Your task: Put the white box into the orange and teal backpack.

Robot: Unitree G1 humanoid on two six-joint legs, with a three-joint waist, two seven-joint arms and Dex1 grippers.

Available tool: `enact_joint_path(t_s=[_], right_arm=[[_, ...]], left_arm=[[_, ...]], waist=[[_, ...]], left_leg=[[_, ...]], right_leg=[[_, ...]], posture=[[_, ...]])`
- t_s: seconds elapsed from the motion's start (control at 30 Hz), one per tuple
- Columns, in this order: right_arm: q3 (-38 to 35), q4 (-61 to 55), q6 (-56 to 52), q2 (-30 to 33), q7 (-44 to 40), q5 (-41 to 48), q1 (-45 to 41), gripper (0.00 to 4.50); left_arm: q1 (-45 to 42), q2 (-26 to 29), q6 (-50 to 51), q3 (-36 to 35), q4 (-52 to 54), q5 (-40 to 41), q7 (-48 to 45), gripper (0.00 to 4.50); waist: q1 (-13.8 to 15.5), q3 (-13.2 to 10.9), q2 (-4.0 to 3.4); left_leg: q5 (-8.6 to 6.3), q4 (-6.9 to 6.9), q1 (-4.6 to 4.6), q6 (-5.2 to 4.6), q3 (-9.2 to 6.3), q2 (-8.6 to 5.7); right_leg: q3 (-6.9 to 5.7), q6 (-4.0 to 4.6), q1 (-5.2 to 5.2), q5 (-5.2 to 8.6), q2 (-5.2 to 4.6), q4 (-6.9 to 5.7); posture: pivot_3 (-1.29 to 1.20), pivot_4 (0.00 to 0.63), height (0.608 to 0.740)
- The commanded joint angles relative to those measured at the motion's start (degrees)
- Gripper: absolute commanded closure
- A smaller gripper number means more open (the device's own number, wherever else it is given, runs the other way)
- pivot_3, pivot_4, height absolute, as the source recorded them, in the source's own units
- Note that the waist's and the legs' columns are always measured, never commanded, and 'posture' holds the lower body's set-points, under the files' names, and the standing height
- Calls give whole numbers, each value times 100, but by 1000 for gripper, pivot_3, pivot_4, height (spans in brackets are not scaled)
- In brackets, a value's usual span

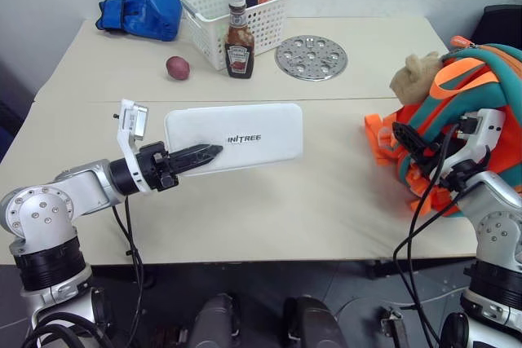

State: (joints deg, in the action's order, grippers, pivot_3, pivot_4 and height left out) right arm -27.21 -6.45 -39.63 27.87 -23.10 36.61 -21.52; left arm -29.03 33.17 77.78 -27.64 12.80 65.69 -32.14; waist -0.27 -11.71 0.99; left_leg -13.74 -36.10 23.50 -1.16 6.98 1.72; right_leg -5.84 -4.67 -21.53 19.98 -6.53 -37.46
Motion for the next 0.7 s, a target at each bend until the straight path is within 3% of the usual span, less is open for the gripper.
enact_joint_path(t_s=[0.03, 0.27, 0.7], right_arm=[[129, -89, 314, 126, -454, 60, 18, 2328], [380, -135, 143, 422, -1448, 515, -148, 4486], [1411, -617, -1343, 1759, -4475, 2258, -1231, 4496]], left_arm=[[24, 145, -288, -212, 173, 189, 79, 3181], [85, 328, -688, -325, 30, 79, 391, 3181], [-84, 1326, -1625, -245, -572, -600, -202, 3181]], waist=[[1, 0, 0], [-7, -1, -1], [-134, -11, -1]], left_leg=[[0, 0, 0, 0, 0, 0], [0, 2, 0, 0, 0, 1], [-5, 13, 2, -1, 0, 5]], right_leg=[[0, 0, 0, 0, 0, 0], [-1, 0, 0, 0, 0, 1], [-6, 0, -6, 0, -1, 10]], posture=[[0, 150, 740], [0, 150, 740], [0, 150, 740]])
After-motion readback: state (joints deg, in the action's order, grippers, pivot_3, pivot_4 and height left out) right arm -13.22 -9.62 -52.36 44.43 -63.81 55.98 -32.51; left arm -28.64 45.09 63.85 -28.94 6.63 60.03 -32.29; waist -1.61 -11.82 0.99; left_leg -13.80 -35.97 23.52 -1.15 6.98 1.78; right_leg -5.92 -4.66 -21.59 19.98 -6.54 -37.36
